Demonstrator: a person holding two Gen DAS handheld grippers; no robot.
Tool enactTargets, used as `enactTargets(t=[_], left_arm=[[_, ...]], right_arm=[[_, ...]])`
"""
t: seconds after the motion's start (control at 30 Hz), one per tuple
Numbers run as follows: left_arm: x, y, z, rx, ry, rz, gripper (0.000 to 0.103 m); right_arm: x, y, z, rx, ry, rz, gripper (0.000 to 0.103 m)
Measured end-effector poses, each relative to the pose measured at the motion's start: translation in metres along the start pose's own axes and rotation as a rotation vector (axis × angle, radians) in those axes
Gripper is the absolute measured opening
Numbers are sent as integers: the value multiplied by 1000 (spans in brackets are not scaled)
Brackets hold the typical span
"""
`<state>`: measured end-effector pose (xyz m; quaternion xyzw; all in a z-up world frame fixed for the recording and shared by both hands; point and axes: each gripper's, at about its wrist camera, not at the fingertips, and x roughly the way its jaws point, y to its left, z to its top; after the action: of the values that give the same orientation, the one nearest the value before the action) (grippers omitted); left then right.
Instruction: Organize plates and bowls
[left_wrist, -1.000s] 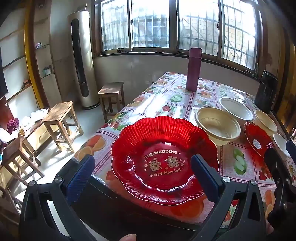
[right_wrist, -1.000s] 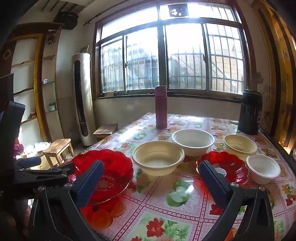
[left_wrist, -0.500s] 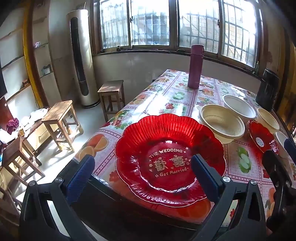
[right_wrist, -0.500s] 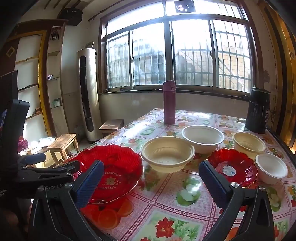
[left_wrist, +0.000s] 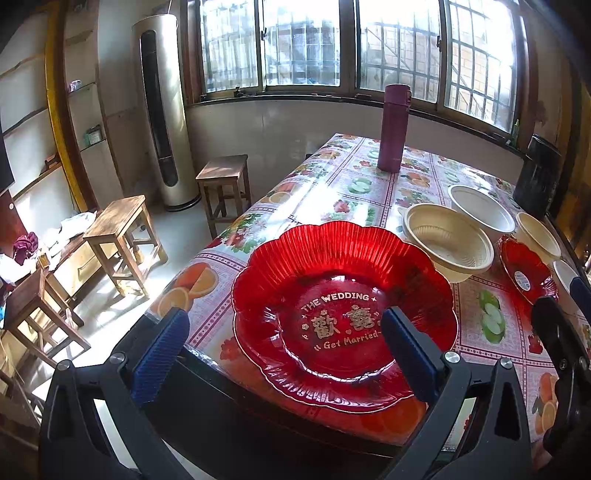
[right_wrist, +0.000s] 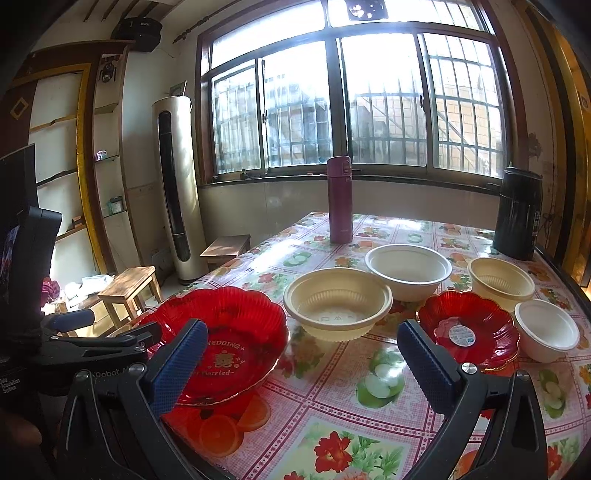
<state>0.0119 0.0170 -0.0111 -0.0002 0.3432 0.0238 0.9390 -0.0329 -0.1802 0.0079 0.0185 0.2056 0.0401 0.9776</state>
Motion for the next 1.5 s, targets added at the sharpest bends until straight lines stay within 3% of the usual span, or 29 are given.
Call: enactTargets(t=[1.5], left_arm=[[16,3,-9,3,63,8,103]], right_arm=[[9,-1,-4,22,53,27,103]])
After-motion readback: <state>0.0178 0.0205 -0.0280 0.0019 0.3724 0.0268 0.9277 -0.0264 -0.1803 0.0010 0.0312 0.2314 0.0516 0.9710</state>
